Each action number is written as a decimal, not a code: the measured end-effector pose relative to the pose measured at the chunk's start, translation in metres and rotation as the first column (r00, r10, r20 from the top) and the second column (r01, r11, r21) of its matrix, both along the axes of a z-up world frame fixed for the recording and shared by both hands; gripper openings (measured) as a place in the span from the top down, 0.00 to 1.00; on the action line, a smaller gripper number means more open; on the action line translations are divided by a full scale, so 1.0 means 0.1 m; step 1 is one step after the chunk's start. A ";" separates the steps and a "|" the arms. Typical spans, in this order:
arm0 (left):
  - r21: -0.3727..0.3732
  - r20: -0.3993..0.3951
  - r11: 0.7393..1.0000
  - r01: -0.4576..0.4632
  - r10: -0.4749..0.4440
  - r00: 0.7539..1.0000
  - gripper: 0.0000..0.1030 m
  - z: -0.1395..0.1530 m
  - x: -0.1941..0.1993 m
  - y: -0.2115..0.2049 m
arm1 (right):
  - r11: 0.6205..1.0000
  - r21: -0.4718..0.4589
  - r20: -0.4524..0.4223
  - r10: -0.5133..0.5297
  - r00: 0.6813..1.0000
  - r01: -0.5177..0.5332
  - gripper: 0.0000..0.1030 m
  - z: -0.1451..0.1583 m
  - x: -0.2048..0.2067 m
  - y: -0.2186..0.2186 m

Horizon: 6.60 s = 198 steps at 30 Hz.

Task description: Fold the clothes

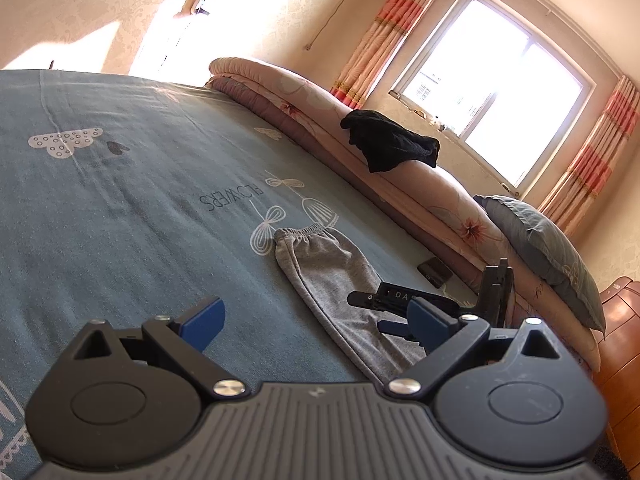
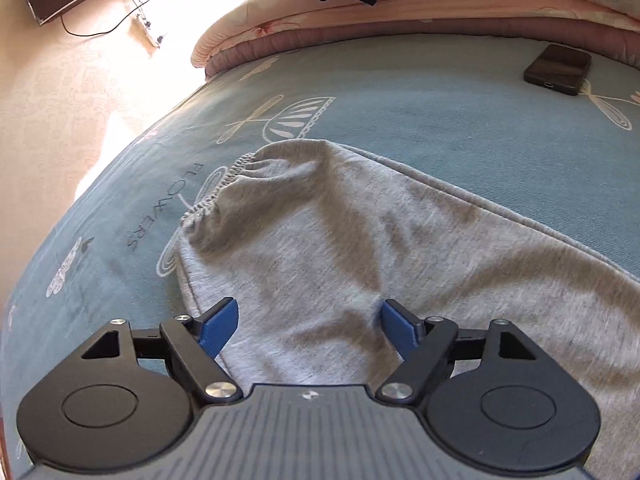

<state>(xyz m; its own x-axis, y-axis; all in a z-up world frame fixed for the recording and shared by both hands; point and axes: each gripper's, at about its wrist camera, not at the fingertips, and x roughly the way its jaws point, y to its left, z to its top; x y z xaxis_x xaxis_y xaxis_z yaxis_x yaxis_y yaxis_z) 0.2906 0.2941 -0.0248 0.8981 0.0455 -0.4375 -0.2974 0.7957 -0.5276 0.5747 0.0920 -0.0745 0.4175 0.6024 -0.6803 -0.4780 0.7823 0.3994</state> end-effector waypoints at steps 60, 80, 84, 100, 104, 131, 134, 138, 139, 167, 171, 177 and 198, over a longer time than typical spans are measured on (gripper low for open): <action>0.091 -0.016 0.991 0.096 -0.095 0.995 0.05 0.12 0.07 -0.41 | 0.920 -0.336 0.118 -0.170 0.978 0.201 0.11 0.91 -0.89 -1.60; 0.141 -0.014 0.977 0.162 -0.161 0.987 0.05 0.18 0.10 -0.68 | 0.906 -0.386 0.084 -0.152 0.985 0.173 0.15 0.64 -1.81 -2.04; 0.141 -0.011 0.975 0.171 -0.171 0.985 0.05 0.19 0.10 -0.70 | 0.914 -0.339 -0.057 -0.257 0.965 0.224 0.15 0.45 -1.91 -2.41; 0.283 0.007 0.901 0.328 -0.344 0.939 0.05 0.39 -0.03 -1.48 | 0.856 -0.253 0.038 -0.458 0.888 0.452 0.07 0.89 -3.43 -3.51; 0.332 0.020 0.846 0.418 -0.449 0.893 0.05 0.52 -0.23 -1.88 | 0.772 -0.239 -0.010 -0.608 0.794 0.589 0.06 0.73 -4.36 -4.02; 0.339 -0.507 0.425 0.839 -0.669 0.544 0.02 -0.68 -1.76 -3.97 | 0.780 0.198 -0.037 -0.599 0.800 0.593 0.04 -0.24 -4.13 -5.06; 0.307 -0.499 0.464 0.831 -0.665 0.556 0.01 -0.77 -1.77 -3.94 | 0.766 0.087 -0.002 -0.640 0.769 0.637 0.07 -0.25 -4.16 -5.12; 0.343 -0.507 0.455 0.822 -0.646 0.570 0.01 -0.80 -1.92 -3.94 | 0.715 -0.014 0.041 -0.699 0.714 0.699 0.08 -0.19 -4.33 -5.25; 0.344 -0.515 0.452 0.823 -0.642 0.568 0.01 -0.78 -1.95 -3.93 | 0.718 -0.012 0.032 -0.696 0.717 0.696 0.06 -0.20 -4.35 -5.26; 0.104 -0.322 0.807 0.581 -0.525 0.788 0.01 -0.43 -1.37 -2.46 | 0.666 -0.336 0.184 -0.647 0.740 0.666 0.00 -0.36 -4.19 -4.68; 0.034 -0.377 0.865 0.501 -0.453 0.808 0.01 -0.68 -1.03 -2.23 | 0.661 -0.337 0.182 -0.652 0.736 0.670 0.00 -0.36 -4.19 -4.68; 0.152 -0.432 0.943 0.297 -0.207 0.878 0.01 -0.67 -1.05 -1.29 | 0.664 -0.342 0.174 -0.650 0.739 0.665 0.00 -0.36 -4.17 -4.68; 0.148 -0.470 0.988 0.041 0.033 0.882 0.02 -0.58 -1.49 0.24 | 0.601 -0.366 0.142 -0.719 0.681 0.711 0.00 -0.33 -4.05 -4.60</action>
<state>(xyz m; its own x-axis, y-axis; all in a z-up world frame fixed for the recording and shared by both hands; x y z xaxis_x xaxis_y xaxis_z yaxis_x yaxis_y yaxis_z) 0.1416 0.3182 -0.0828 0.5889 0.1407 -0.7958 -0.4769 0.8555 -0.2017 0.1700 -0.3679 -0.1072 0.5916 -0.1758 -0.7868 0.3013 0.9534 0.0135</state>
